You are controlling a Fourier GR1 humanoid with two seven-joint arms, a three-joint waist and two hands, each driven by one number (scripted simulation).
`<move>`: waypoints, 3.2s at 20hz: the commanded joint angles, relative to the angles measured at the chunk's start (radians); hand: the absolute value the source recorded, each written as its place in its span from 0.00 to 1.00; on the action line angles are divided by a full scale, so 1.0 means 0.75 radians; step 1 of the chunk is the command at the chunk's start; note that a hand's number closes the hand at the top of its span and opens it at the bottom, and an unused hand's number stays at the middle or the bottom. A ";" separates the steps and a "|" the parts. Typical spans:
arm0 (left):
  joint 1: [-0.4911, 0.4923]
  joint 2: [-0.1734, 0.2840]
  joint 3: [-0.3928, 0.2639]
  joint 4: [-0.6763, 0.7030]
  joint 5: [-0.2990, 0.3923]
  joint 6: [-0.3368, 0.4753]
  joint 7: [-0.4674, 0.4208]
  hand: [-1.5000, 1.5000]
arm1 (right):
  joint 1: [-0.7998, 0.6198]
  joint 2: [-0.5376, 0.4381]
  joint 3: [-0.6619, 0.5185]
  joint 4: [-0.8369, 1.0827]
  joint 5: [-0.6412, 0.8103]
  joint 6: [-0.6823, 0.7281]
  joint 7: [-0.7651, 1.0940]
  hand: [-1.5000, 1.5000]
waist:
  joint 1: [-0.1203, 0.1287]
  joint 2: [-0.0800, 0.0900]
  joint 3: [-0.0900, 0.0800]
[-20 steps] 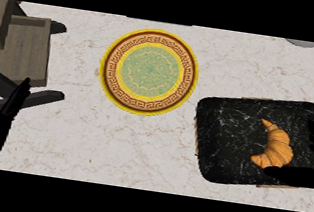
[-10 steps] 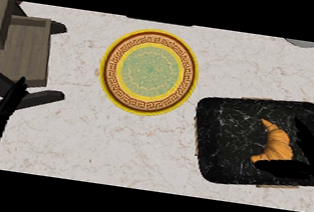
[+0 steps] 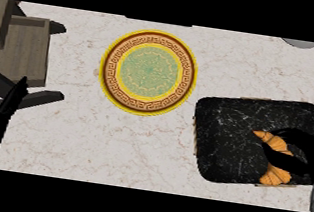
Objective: Pick the croissant from the tray and place it in the plate
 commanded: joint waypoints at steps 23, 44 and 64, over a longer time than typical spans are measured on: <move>-0.122 -0.044 -0.077 0.021 -0.049 -0.030 -0.010 0.50 | -1.039 -0.447 0.181 0.875 0.486 -0.001 -1.098 1.00 | 0.147 0.050 0.017; -0.059 -0.073 0.006 0.102 -0.074 0.007 -0.046 0.50 | -1.525 0.075 0.206 1.047 0.355 0.237 -1.233 1.00 | 0.016 0.010 0.010; -0.071 -0.060 0.008 0.015 -0.068 -0.071 -0.001 0.50 | -1.592 0.420 0.303 1.523 0.273 0.097 -1.036 1.00 | 0.098 0.031 0.010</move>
